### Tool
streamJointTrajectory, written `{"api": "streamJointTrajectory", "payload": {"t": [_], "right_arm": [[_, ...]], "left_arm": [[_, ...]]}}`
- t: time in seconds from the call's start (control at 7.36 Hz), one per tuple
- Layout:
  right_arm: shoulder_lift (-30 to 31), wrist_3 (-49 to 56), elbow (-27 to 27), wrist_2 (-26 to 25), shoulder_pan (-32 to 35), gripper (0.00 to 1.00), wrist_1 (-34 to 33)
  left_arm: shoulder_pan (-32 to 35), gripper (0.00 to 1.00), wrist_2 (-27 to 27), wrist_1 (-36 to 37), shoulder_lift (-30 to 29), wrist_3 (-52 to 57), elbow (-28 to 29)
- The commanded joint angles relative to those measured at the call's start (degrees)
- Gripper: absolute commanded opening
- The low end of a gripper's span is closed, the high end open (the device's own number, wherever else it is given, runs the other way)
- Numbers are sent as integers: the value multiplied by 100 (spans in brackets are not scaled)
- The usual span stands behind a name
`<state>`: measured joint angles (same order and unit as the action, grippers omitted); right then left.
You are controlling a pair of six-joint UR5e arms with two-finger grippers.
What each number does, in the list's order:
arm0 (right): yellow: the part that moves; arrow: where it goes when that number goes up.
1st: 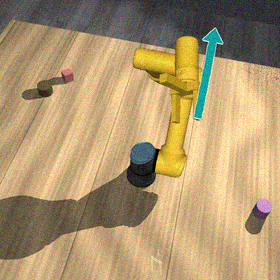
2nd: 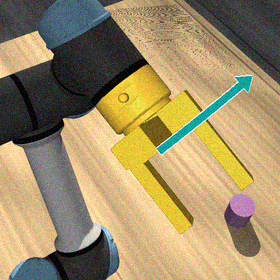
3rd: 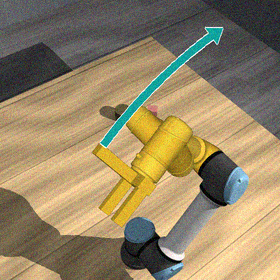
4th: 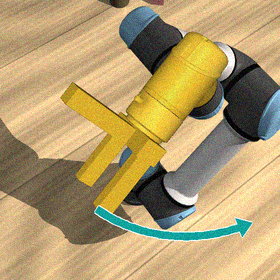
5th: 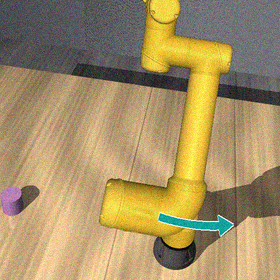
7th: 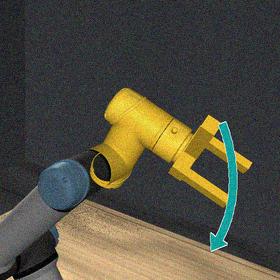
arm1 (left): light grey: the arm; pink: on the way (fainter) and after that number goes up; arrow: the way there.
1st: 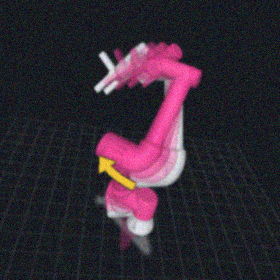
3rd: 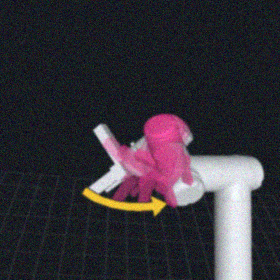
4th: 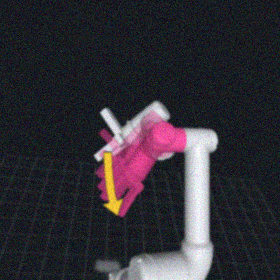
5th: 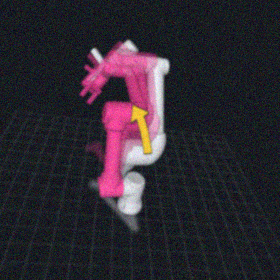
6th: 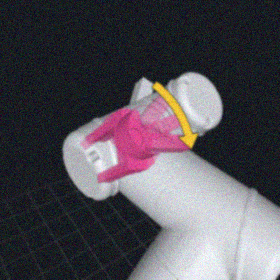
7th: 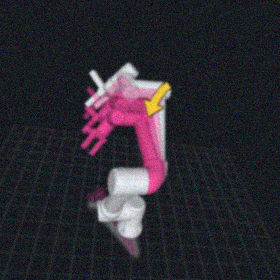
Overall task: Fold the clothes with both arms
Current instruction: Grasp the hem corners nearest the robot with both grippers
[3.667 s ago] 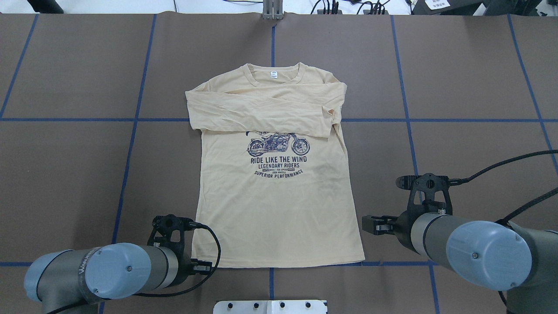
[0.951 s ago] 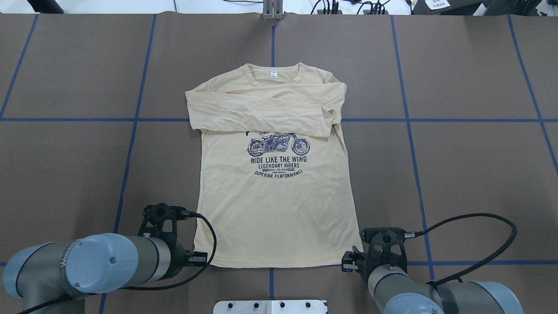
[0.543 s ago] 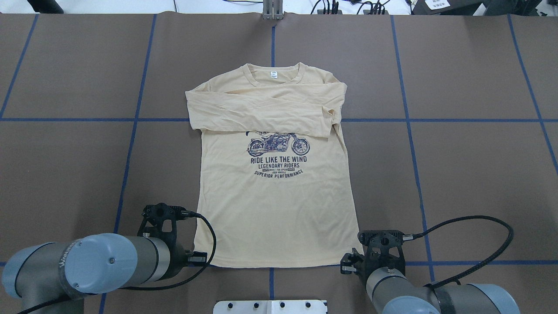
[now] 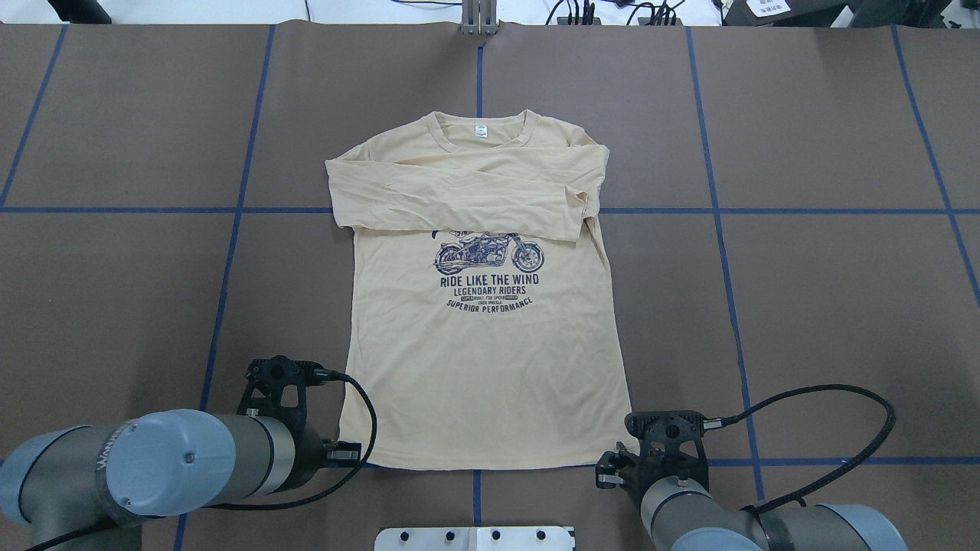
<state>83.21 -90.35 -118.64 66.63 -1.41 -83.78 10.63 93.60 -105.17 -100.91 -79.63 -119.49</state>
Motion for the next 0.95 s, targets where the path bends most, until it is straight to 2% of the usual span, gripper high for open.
{"api": "streamJointTrajectory", "payload": {"t": [0.0, 0.14, 0.27, 0.68, 0.81], "right_arm": [[28, 0, 7, 7, -8, 40, -7], [11, 0, 7, 7, -8, 28, -7], [-7, 0, 7, 7, -8, 3, -7], [-33, 0, -63, -1, 18, 0, -7], [-7, 9, -342, 7, 70, 0, -7]], "left_arm": [[0, 0, 0, 5, 2, -9, -13], [0, 0, 0, -3, 2, -26, -4], [-9, 0, 0, -4, 2, -26, -13], [0, 0, 0, 5, 2, -26, -48], [0, 0, 0, 57, 2, -26, -144]]}}
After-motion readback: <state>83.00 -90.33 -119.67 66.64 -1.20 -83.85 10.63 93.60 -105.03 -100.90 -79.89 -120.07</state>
